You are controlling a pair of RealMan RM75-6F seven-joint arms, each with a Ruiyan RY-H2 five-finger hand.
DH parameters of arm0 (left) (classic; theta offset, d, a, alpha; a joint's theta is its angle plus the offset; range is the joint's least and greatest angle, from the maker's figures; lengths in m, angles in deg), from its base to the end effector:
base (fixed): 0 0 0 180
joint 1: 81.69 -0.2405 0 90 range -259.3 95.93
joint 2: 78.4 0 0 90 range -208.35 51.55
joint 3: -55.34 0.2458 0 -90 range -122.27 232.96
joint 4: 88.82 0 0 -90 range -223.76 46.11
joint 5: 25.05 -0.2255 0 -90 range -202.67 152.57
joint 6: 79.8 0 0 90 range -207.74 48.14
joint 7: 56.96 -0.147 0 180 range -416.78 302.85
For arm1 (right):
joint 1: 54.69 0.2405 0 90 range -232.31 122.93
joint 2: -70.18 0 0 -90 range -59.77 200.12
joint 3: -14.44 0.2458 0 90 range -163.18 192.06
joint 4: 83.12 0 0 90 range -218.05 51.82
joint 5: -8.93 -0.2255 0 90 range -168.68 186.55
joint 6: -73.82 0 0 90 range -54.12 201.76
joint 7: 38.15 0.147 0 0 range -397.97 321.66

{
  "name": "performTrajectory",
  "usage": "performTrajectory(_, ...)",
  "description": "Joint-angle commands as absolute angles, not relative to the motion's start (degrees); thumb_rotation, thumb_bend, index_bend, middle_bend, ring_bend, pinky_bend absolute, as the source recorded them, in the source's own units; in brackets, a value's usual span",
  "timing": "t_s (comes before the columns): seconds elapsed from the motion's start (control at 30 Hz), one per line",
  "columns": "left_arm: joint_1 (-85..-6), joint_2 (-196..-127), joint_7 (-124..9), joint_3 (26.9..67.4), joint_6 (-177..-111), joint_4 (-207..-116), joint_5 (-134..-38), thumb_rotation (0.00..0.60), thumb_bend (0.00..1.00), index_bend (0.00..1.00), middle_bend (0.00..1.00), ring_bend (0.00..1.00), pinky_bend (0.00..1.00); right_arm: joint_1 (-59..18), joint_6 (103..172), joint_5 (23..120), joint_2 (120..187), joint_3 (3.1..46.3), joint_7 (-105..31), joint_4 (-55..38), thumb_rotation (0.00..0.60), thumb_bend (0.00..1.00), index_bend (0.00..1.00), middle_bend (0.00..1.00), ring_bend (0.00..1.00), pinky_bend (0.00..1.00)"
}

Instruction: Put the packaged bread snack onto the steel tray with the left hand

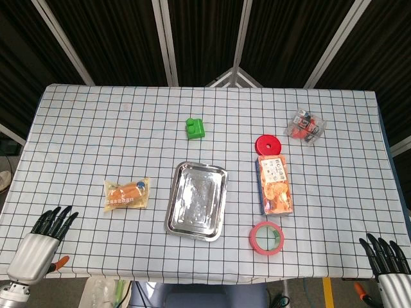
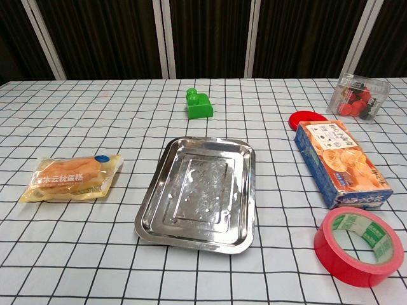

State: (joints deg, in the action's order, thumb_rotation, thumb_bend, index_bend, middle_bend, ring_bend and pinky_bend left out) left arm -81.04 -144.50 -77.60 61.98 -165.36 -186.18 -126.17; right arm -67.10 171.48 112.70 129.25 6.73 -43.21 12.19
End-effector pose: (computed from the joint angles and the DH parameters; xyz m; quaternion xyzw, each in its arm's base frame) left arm -0.2698 0.1192 0.0912 -0.7216 -0.3088 -0.3164 0.5328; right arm -0.2953 -0.0509 0.1515 0.6329 -0.3826 0.3419 0.5799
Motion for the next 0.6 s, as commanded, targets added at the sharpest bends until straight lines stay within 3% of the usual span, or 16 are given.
performTrajectory(0.03, -80.6, -145.1, -77.1, 61.5, -165.8, -185.6, -126.9, 0.600, 0.05, 0.00, 0.00, 0.00, 0.11, -67.1, 171.6, 113.0, 129.3, 6.6, -43.3, 12.1, 0.600, 0.30, 0.00, 0.00, 0.00, 0.00)
performTrajectory(0.27, -77.5, -149.7, -75.5, 57.6, -163.3, -183.0, -124.1, 0.600, 0.06, 0.00, 0.00, 0.00, 0.11, -67.2, 172.1, 112.8, 128.9, 6.6, -41.7, 11.7, 0.600, 0.30, 0.00, 0.00, 0.00, 0.00)
performTrajectory(0.6, -67.8, -159.8, -87.0, 49.3, -147.3, -181.2, -108.5, 0.600, 0.09, 0.00, 0.02, 0.00, 0.11, -64.8, 168.6, 109.6, 127.6, 7.9, -39.0, 12.8, 0.600, 0.30, 0.00, 0.00, 0.00, 0.00)
